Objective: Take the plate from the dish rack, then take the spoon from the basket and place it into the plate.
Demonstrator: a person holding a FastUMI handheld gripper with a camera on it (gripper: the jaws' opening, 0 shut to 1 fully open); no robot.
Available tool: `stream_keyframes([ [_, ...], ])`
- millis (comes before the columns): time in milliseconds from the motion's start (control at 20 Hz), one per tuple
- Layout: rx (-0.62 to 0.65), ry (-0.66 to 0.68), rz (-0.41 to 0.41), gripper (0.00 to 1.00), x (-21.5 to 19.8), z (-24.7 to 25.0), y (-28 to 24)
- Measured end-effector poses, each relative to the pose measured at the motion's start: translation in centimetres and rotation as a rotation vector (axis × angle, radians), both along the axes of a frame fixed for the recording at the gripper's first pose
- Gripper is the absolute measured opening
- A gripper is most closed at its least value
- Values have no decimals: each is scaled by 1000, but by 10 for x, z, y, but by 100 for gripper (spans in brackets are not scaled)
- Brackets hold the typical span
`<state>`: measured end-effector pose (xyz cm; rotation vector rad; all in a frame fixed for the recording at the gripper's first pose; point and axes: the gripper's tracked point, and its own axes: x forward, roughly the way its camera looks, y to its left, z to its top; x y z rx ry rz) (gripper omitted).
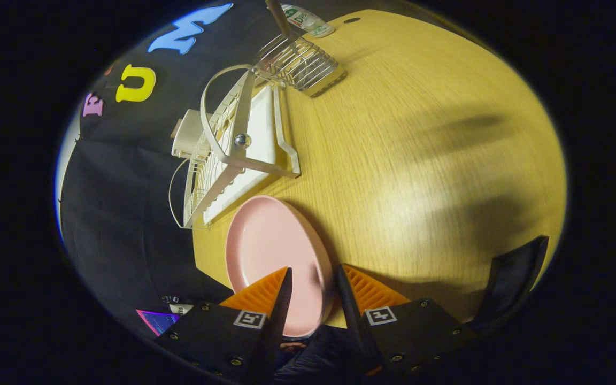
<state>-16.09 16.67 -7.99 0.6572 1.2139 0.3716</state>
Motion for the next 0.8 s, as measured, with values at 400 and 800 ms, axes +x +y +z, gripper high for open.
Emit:
stream_keyframes([
  [400,-3,-74,-58,53,26,33,-26],
  [800,-65,-306,-252,53,107,85,-67],
])
